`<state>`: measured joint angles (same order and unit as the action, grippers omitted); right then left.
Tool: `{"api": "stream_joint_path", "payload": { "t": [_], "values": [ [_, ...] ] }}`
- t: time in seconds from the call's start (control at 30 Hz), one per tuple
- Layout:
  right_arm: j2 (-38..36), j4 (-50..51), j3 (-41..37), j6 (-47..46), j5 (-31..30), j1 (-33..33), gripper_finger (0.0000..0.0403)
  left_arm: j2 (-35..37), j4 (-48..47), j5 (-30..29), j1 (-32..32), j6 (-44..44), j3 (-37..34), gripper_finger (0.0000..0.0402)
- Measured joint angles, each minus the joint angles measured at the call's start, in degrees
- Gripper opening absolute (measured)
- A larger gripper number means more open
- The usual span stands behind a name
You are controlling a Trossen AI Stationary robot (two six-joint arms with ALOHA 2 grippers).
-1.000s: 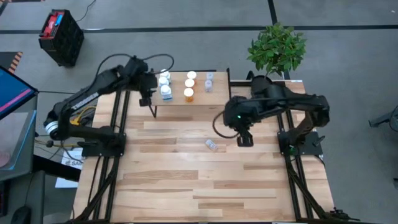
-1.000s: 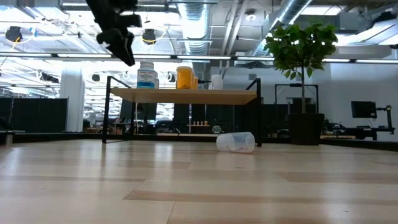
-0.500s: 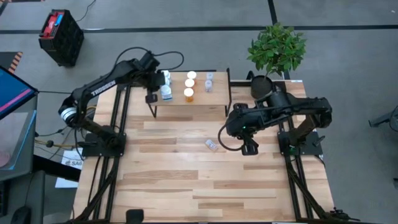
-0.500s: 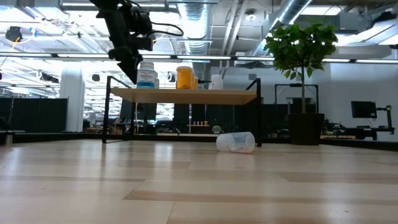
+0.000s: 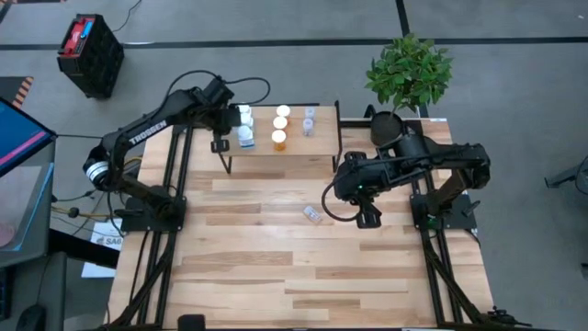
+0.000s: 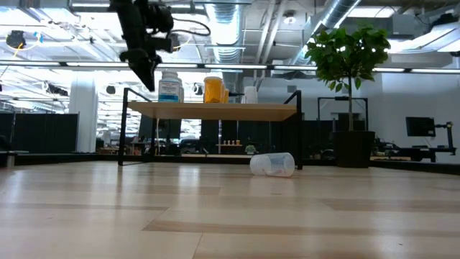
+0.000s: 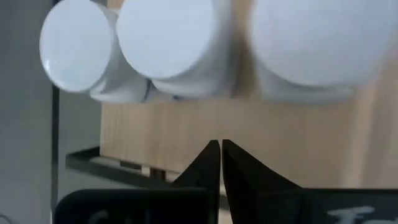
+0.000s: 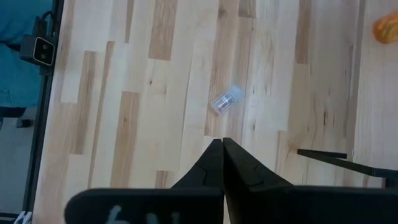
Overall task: Pick and place medicine bottles onto shelf by color
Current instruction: Put the transparent pill bottle on the shelf aligned with the other transparent pill bottles
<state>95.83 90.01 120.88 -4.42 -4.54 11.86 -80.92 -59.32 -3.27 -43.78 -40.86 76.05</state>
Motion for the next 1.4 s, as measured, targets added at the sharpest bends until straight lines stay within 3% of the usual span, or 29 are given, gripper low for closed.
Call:
{"api": "stream_joint_path", "payload": {
  "t": [0.17, 0.3, 0.47, 0.8, 0.93, 1.2, 1.4],
  "values": [
    [0.0, 0.0, 0.0, 0.92, 0.0, -0.08, 0.0019, 2.5, -8.53, 2.18, 1.14, 6.82, 6.2, 0.0004],
    [0.0, -0.54, 0.0, 1.46, -0.03, -0.44, 0.0019, 4.01, -14.62, 12.83, 2.93, 14.49, 10.07, 0.0004],
    [0.0, -1.92, 0.0, 1.41, -0.04, -0.72, 0.0018, 7.12, -17.68, 23.33, 6.54, 15.99, 10.43, 0.0022],
    [0.04, -7.34, 0.0, 2.53, -0.02, -0.7, 0.002, 16.22, -18.46, 25.15, 19.02, 23.15, 10.43, 0.0108],
    [0.61, -10.89, 0.03, -1.49, -0.02, -0.7, 0.0025, 20.25, -15.65, 25.09, 23.16, 25.57, 9.13, 0.0132],
    [8.11, -8.97, -0.02, -9.06, 0.07, -0.66, 0.0123, 30.52, -7.67, 24.87, 27.19, 29.8, 1.43, 0.0142],
    [15.5, -9.52, -0.02, -4.8, 0.1, -0.69, 0.0218, 37.95, 0.33, 21.2, 27.29, 38.63, -8.35, 0.0142]
  ]
}}
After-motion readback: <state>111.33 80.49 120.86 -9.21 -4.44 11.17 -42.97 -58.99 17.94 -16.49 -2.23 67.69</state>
